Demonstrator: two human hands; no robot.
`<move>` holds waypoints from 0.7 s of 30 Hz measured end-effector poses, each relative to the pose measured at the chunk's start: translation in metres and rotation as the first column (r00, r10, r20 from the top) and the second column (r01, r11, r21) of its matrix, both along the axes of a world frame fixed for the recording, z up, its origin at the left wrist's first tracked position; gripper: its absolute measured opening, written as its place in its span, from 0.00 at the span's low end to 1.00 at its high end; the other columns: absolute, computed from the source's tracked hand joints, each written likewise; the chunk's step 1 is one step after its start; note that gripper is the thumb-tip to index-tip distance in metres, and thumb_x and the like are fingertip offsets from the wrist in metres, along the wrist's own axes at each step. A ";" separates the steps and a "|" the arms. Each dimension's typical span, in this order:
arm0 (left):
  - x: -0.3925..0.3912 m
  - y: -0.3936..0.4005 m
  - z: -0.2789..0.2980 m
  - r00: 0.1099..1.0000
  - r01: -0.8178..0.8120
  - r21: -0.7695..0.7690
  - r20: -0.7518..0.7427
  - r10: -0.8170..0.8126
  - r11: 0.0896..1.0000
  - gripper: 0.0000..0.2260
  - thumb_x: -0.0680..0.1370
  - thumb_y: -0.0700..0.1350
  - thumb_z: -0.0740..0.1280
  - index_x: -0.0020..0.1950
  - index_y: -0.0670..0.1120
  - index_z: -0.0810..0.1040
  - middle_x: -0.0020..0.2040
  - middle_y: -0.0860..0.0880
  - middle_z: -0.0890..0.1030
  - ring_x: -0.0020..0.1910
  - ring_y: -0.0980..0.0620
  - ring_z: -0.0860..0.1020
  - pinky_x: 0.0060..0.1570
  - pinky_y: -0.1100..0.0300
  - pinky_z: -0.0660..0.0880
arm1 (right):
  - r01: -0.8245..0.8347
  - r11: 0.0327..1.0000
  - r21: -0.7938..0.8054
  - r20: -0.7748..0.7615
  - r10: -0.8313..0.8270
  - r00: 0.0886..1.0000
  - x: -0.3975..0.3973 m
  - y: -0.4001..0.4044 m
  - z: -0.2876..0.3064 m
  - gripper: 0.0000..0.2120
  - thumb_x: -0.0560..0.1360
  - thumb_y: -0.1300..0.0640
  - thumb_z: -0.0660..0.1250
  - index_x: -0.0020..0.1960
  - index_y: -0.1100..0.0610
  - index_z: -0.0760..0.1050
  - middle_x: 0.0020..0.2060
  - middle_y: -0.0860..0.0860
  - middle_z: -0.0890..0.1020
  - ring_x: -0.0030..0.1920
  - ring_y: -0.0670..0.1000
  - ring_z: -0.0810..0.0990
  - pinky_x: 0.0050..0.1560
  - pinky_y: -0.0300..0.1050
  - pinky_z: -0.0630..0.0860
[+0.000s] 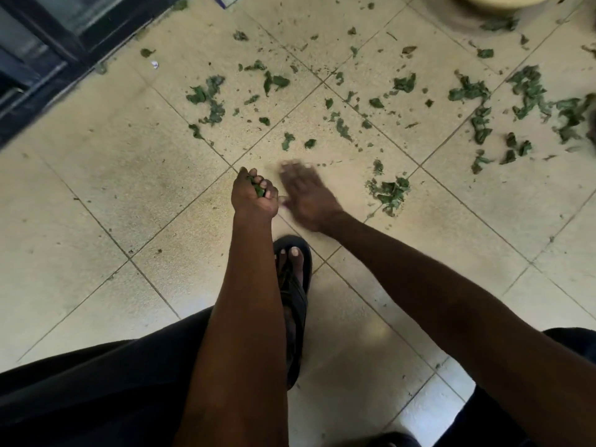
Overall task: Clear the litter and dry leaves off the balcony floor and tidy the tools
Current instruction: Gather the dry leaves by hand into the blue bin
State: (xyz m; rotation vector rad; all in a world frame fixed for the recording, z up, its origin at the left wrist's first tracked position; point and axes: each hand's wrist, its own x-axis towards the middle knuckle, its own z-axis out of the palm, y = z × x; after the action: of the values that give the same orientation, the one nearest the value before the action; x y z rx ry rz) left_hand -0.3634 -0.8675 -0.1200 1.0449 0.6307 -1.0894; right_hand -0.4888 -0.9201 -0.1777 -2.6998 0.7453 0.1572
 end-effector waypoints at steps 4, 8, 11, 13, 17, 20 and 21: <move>0.019 0.010 -0.001 0.998 -0.056 -0.003 0.022 0.056 0.998 0.17 0.85 0.49 0.55 0.36 0.47 0.67 0.21 0.53 0.66 0.16 0.56 0.63 0.17 0.67 0.56 | -0.141 0.987 -0.078 -0.101 0.133 0.986 0.059 0.003 -0.018 0.32 0.81 0.44 0.43 0.79 0.61 0.45 0.79 0.59 0.47 0.79 0.58 0.42 0.77 0.55 0.40; 0.025 0.021 -0.007 0.997 -0.077 0.011 0.022 0.076 0.997 0.17 0.84 0.49 0.56 0.36 0.47 0.68 0.21 0.53 0.67 0.17 0.56 0.63 0.17 0.68 0.57 | 0.195 0.976 -0.099 -0.134 -0.207 0.969 0.059 -0.038 -0.015 0.40 0.78 0.33 0.32 0.78 0.62 0.40 0.78 0.59 0.43 0.77 0.59 0.38 0.77 0.58 0.41; 0.020 0.022 -0.011 0.998 -0.065 0.027 0.003 0.065 0.998 0.16 0.84 0.49 0.57 0.37 0.46 0.69 0.22 0.53 0.68 0.17 0.56 0.64 0.17 0.68 0.58 | 0.384 0.918 -0.096 -0.160 -0.395 0.905 0.020 -0.062 -0.012 0.41 0.77 0.32 0.31 0.78 0.61 0.38 0.78 0.60 0.41 0.77 0.58 0.36 0.77 0.57 0.39; 0.018 0.020 -0.011 0.999 -0.047 0.039 -0.012 0.047 0.998 0.15 0.84 0.49 0.57 0.38 0.46 0.69 0.24 0.53 0.68 0.18 0.56 0.65 0.17 0.69 0.58 | 0.509 0.856 -0.093 -0.195 -0.517 0.833 -0.009 -0.070 -0.009 0.42 0.77 0.32 0.30 0.78 0.62 0.38 0.78 0.60 0.41 0.77 0.58 0.36 0.77 0.57 0.38; 0.011 0.013 -0.009 0.999 -0.030 0.025 -0.018 0.030 0.999 0.15 0.84 0.49 0.57 0.38 0.46 0.69 0.25 0.52 0.67 0.18 0.56 0.65 0.18 0.69 0.59 | 0.461 0.887 0.043 -0.082 -0.456 0.886 -0.037 -0.043 0.009 0.36 0.81 0.37 0.38 0.79 0.60 0.39 0.78 0.59 0.43 0.78 0.58 0.38 0.77 0.59 0.39; 0.005 0.007 -0.007 1.000 -0.013 -0.006 -0.028 0.013 1.000 0.17 0.85 0.49 0.56 0.38 0.46 0.69 0.23 0.53 0.68 0.17 0.55 0.65 0.17 0.69 0.58 | -0.066 0.970 0.235 0.011 0.065 0.998 -0.034 0.004 0.006 0.33 0.82 0.40 0.41 0.80 0.57 0.42 0.79 0.56 0.47 0.79 0.55 0.42 0.78 0.57 0.44; 0.002 0.005 -0.007 0.999 -0.009 -0.016 -0.032 0.009 1.000 0.17 0.85 0.50 0.55 0.37 0.46 0.69 0.22 0.53 0.68 0.17 0.55 0.65 0.17 0.69 0.58 | -0.215 0.957 0.193 -0.005 0.221 0.975 -0.034 0.015 -0.001 0.33 0.82 0.40 0.39 0.80 0.58 0.45 0.79 0.56 0.50 0.79 0.56 0.44 0.78 0.56 0.46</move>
State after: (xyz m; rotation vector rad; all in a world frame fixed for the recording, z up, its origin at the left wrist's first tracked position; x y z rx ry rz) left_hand -0.3615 -0.8622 -0.1274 1.0115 0.6506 -1.1036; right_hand -0.5229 -0.9054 -0.1790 -2.5922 0.4129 0.3022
